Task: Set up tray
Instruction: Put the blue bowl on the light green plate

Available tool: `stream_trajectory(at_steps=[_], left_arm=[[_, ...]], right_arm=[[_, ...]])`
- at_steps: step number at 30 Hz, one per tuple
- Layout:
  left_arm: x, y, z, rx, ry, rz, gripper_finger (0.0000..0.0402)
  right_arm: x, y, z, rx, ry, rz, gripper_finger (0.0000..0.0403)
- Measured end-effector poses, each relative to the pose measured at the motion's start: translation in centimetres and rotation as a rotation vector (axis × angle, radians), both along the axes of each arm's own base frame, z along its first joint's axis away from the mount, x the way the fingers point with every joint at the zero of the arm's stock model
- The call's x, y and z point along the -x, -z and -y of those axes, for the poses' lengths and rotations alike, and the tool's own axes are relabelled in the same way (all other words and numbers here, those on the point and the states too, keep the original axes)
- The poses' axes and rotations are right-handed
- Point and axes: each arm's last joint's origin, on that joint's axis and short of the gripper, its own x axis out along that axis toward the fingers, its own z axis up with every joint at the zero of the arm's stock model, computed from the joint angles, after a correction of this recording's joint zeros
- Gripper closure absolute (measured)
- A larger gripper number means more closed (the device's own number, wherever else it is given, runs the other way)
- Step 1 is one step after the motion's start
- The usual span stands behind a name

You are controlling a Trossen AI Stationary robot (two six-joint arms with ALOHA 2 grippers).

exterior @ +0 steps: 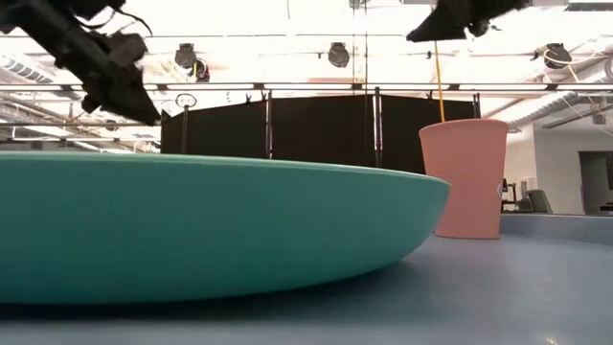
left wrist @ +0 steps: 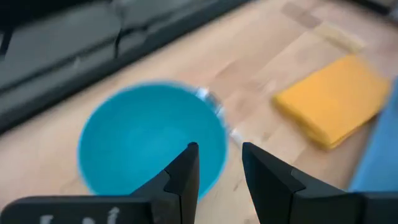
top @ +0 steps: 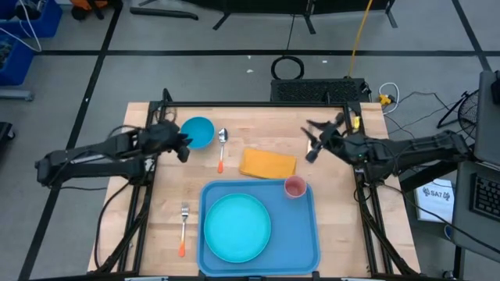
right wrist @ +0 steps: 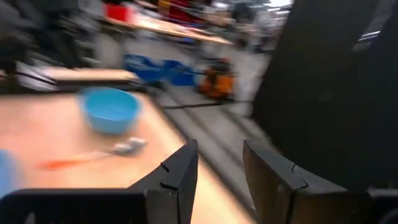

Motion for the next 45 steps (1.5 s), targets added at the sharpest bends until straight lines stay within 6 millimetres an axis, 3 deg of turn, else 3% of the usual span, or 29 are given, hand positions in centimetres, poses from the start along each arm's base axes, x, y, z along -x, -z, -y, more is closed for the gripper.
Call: stream_trajectory(at_steps=[5,9,17,30,37,45], left_arm=[[-1.4,-0.3,-1.5,0.114,-0.057,-0.099,0.0275],[-1.7,-0.7,-2.7,0.139,-0.107,-0.176,0.0275],[0.4,-1.5,-4.7,0.245,-0.346,-0.304,0.0275],[0.9,0.1,-7.5,0.474,-0.339,-0.303,0.0275],[0.7,1.4,-8.9,0.51,-0.335,-0.385,0.0274],[0.1,1.9,-9.9,0.489,-0.34,-0.354,0.0274]], right_arm=[[1.4,0.3,0.2,0.08,0.045,0.035,0.0284],[3.2,1.6,0.4,0.081,0.023,0.106,0.0285],[5.9,5.1,0.7,0.044,0.028,0.193,0.0286],[6.8,5.5,0.8,0.074,0.028,0.2,0.0287],[6.8,5.5,0.8,0.074,0.028,0.2,0.0287],[6.8,5.5,0.8,0.071,0.028,0.202,0.0287]])
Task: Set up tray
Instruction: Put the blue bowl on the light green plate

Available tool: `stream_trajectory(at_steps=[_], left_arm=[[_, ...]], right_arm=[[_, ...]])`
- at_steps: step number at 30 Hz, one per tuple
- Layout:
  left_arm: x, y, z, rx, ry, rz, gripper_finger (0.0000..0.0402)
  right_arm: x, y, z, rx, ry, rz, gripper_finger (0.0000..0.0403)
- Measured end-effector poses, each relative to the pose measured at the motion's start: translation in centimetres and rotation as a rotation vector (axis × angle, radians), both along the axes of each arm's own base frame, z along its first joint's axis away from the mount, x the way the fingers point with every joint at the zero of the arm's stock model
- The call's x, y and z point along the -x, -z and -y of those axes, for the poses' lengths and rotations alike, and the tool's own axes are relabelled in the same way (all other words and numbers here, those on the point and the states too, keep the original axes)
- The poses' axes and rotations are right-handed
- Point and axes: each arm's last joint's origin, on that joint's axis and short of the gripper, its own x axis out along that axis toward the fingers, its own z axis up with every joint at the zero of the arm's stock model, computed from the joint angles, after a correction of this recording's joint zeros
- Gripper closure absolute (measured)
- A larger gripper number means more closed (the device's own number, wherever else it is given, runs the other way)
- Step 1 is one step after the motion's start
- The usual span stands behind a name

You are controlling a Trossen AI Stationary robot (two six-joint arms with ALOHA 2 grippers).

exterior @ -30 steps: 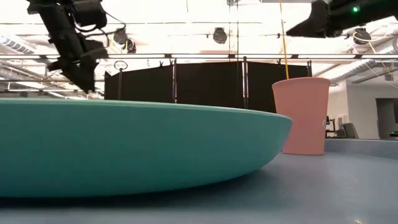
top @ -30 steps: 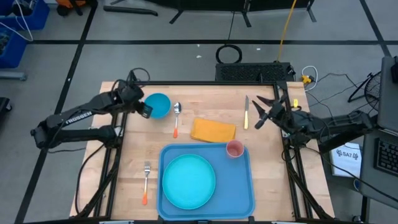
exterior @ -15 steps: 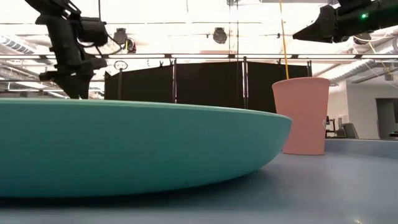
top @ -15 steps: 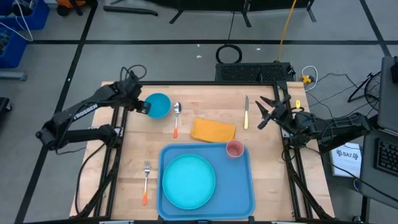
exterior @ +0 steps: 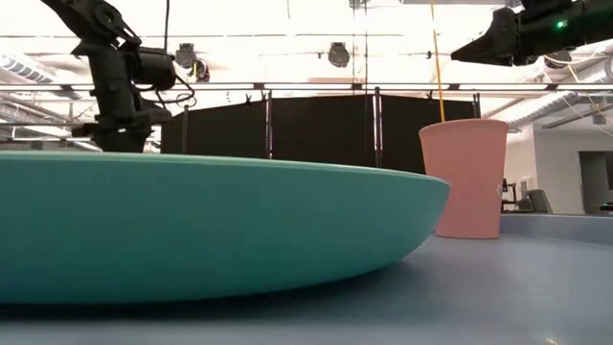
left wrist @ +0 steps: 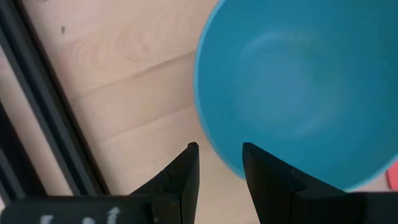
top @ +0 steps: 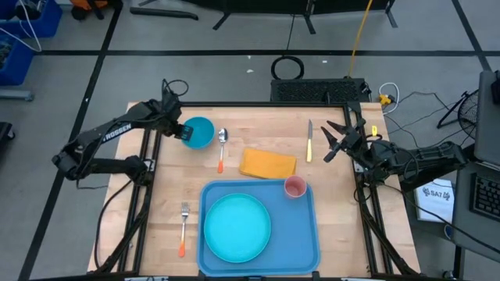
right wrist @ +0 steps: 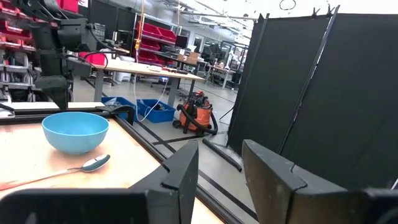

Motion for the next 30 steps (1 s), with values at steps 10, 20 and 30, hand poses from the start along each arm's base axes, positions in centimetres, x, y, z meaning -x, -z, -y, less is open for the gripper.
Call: stream_trajectory(at_steps=[10,20,30], left_arm=[[-1.0,1.8,-1.1,0.072,-0.013,-0.025,0.0275],[-1.2,2.0,-1.3,0.066,0.01,-0.026,0.0275],[-1.2,1.7,-1.2,0.052,0.012,-0.012,0.0275]], right_arm=[[0.0,0.0,0.0,-0.002,0.0,0.001,0.0287],[0.0,0.0,0.0,-0.002,-0.001,0.002,0.0287],[0.0,0.0,0.0,-0.011,-0.001,0.011,0.0287]])
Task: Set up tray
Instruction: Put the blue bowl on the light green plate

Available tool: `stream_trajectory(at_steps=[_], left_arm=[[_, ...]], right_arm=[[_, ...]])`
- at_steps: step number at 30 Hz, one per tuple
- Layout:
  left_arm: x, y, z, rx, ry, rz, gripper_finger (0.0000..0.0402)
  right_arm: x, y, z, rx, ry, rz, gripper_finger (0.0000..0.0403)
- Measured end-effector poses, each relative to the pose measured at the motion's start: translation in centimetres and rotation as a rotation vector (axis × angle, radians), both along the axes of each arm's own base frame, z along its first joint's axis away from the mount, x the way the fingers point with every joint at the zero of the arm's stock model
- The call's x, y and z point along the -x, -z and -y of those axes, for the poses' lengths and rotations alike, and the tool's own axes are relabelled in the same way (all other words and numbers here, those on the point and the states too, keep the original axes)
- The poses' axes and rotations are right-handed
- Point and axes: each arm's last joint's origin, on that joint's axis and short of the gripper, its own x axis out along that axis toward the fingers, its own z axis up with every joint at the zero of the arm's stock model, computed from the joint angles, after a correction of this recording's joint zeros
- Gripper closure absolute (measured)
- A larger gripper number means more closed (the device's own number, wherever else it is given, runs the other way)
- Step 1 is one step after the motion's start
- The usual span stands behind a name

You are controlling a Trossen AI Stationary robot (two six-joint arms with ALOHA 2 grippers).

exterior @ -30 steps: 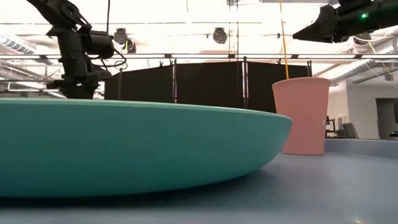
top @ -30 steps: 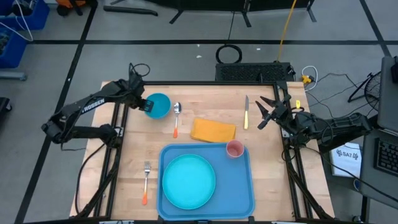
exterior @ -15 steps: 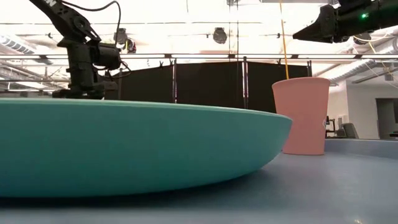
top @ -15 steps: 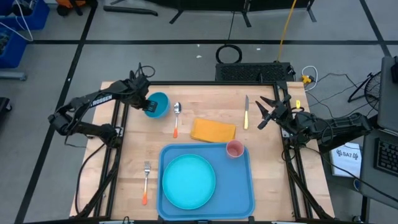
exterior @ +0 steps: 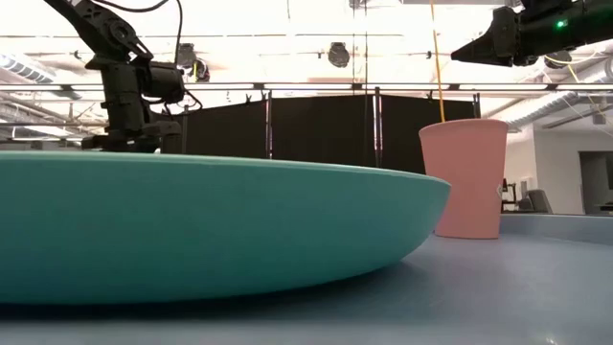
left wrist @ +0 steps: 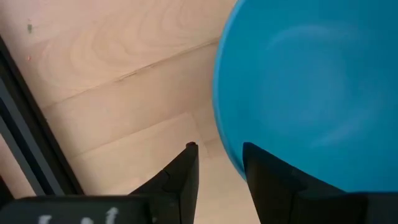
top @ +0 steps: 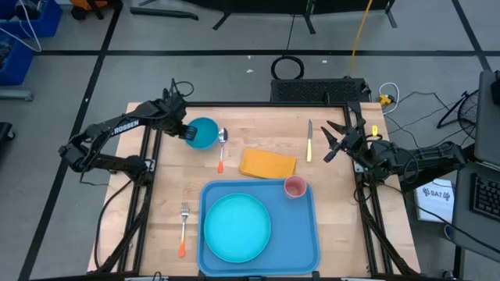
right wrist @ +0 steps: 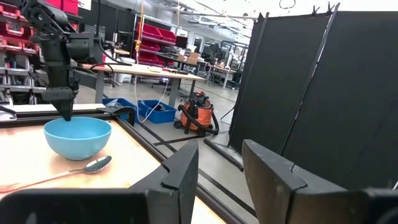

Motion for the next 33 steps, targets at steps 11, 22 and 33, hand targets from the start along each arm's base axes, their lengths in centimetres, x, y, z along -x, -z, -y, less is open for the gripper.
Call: stream_trajectory(at_steps=[11,22,33], left_arm=[[-0.4,-0.2,-0.3,-0.008,-0.012,0.078,0.0275],[-1.0,1.1,-0.6,0.047,-0.008,0.041,0.0275],[-1.3,1.8,-1.1,0.043,0.039,0.015,0.0331]], right_arm=[[0.0,0.0,0.0,0.0,0.0,0.0,0.0287],[0.0,0.0,0.0,-0.005,-0.001,0.005,0.0287],[0.0,0.0,0.0,-0.009,-0.001,0.009,0.0287]])
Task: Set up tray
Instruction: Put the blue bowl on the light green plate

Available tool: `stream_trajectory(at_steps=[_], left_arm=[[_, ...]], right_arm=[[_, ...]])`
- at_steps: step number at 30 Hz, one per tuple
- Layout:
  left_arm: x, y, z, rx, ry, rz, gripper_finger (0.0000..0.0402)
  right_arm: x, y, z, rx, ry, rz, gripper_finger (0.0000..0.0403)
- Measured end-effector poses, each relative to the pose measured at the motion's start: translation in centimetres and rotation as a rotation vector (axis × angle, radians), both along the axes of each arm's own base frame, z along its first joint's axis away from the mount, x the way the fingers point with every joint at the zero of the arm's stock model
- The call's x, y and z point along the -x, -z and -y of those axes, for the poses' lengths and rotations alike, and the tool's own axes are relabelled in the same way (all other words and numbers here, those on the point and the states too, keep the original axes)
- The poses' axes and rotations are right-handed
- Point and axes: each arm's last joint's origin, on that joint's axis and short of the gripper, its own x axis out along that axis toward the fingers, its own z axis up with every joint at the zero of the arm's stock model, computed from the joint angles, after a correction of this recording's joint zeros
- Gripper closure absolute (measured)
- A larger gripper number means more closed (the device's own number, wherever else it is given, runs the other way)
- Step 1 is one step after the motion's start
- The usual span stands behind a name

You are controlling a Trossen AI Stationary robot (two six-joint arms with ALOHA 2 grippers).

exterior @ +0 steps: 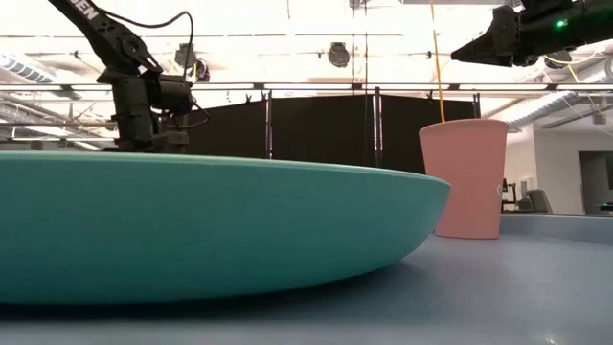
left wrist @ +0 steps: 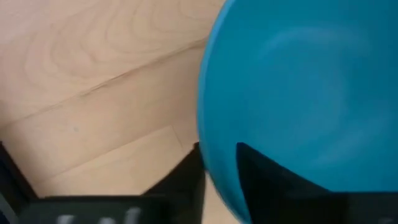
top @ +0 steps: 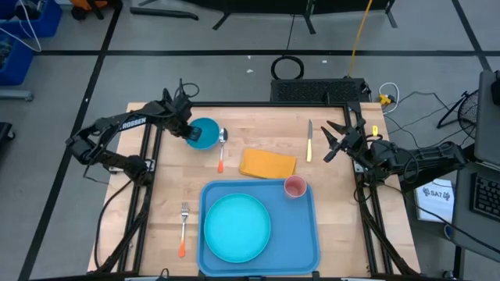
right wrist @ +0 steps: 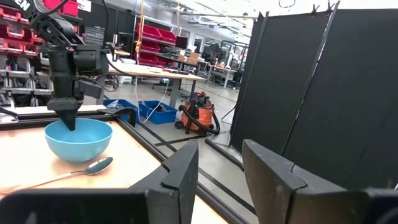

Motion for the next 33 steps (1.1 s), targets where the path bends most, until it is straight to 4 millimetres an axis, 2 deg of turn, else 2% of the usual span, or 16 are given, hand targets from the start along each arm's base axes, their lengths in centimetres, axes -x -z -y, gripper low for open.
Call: stream_trajectory(at_steps=[2,3,8,13,19,23,28,33], left_arm=[[0.0,0.0,-0.1,-0.015,0.014,-0.008,0.0378],[0.0,-0.1,-0.1,-0.022,0.021,-0.005,0.0387],[-0.1,-0.6,0.2,-0.074,0.056,-0.011,0.0394],[-0.4,-2.7,1.9,-0.166,0.123,0.05,0.0394],[-0.8,-5.9,5.7,-0.219,0.233,0.238,0.0394],[-1.3,-7.2,8.7,-0.233,0.325,0.337,0.0394],[-2.8,-8.0,12.3,-0.188,0.485,0.456,0.0394],[-4.4,-7.6,15.9,-0.139,0.671,0.493,0.0394]], right_arm=[[0.0,0.0,0.0,-0.001,0.0,0.001,0.0287],[0.0,0.0,0.0,-0.001,0.0,0.001,0.0287],[0.0,0.0,0.0,-0.004,0.0,0.004,0.0287],[0.0,0.0,0.0,-0.009,0.0,0.008,0.0287],[0.0,0.0,0.0,-0.015,0.0,0.014,0.0287],[0.0,0.0,0.0,-0.018,0.0,0.017,0.0287],[0.0,0.0,0.0,-0.028,0.001,0.027,0.0287],[0.0,0.0,0.0,-0.044,0.001,0.042,0.0287]])
